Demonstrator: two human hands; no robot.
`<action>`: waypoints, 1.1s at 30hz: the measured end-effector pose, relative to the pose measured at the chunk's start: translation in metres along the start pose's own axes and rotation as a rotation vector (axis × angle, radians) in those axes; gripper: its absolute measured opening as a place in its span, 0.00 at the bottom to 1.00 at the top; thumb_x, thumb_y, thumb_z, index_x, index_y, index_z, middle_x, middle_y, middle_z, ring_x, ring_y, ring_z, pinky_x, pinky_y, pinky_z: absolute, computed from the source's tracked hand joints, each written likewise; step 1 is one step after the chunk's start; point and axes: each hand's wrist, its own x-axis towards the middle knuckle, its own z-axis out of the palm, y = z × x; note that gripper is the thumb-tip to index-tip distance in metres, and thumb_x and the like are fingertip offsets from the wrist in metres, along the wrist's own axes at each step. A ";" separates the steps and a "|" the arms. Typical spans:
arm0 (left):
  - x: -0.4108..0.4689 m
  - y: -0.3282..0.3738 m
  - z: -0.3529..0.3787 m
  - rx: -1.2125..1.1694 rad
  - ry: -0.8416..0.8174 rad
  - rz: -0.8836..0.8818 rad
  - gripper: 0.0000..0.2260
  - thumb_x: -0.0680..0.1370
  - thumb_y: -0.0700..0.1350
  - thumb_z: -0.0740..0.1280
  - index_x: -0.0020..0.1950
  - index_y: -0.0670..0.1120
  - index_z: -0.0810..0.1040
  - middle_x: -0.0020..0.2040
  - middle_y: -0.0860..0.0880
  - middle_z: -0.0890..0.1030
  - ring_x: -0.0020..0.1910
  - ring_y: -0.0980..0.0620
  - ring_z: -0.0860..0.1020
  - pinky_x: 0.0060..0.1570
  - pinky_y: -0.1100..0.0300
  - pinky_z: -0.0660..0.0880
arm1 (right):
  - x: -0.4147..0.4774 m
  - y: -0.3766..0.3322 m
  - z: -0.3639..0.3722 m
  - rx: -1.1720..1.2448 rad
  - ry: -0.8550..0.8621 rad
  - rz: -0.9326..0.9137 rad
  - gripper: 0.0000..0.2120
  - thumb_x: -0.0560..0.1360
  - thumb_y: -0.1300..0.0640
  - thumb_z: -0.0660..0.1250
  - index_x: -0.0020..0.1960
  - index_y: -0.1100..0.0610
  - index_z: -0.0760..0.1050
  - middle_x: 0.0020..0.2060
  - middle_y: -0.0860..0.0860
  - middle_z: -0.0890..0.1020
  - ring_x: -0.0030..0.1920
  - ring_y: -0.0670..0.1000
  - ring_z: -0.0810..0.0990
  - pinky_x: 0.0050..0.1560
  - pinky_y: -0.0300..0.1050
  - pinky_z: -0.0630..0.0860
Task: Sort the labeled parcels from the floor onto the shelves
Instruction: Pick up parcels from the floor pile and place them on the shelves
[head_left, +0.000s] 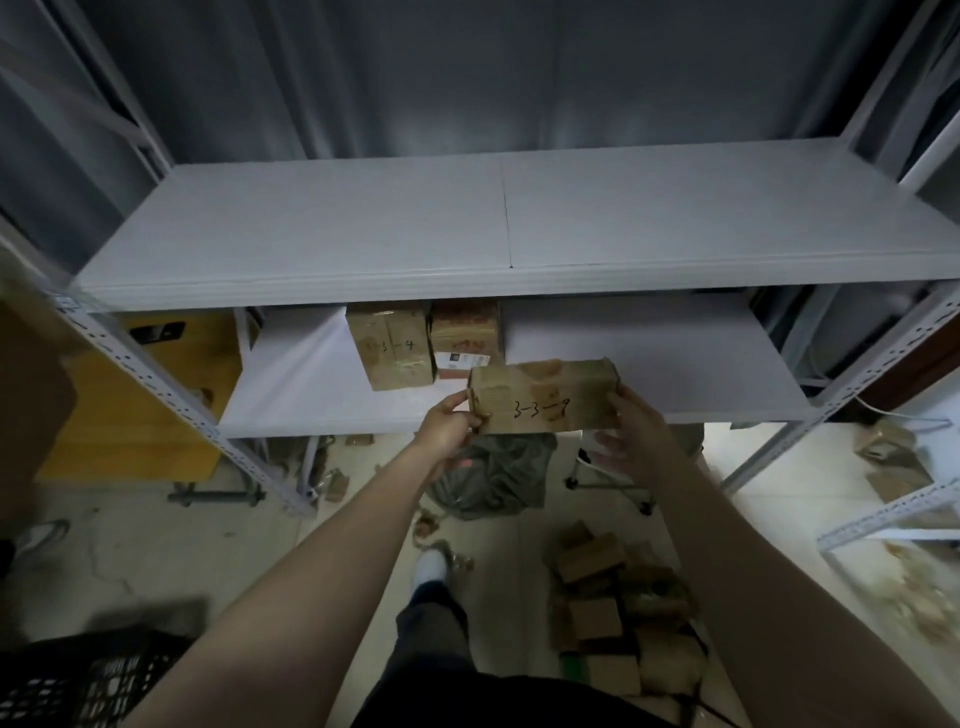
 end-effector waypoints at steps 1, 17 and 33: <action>0.009 -0.003 0.006 0.024 -0.017 -0.011 0.22 0.82 0.38 0.62 0.73 0.59 0.72 0.54 0.48 0.83 0.47 0.49 0.81 0.38 0.56 0.79 | 0.009 0.006 -0.004 0.028 -0.013 0.006 0.19 0.86 0.51 0.61 0.77 0.45 0.70 0.68 0.56 0.73 0.28 0.51 0.81 0.37 0.49 0.78; 0.259 -0.028 0.135 0.170 -0.386 -0.141 0.19 0.83 0.45 0.63 0.72 0.63 0.68 0.60 0.57 0.76 0.55 0.50 0.77 0.54 0.47 0.80 | 0.236 0.051 -0.050 0.374 0.410 -0.024 0.22 0.84 0.39 0.57 0.77 0.35 0.60 0.69 0.53 0.74 0.59 0.61 0.81 0.44 0.60 0.84; 0.324 -0.003 0.158 0.131 -0.404 -0.244 0.21 0.85 0.45 0.61 0.78 0.56 0.67 0.61 0.53 0.76 0.66 0.44 0.75 0.51 0.47 0.79 | 0.345 0.025 -0.017 0.618 0.388 -0.048 0.19 0.86 0.46 0.59 0.76 0.50 0.68 0.71 0.54 0.75 0.64 0.62 0.78 0.42 0.47 0.85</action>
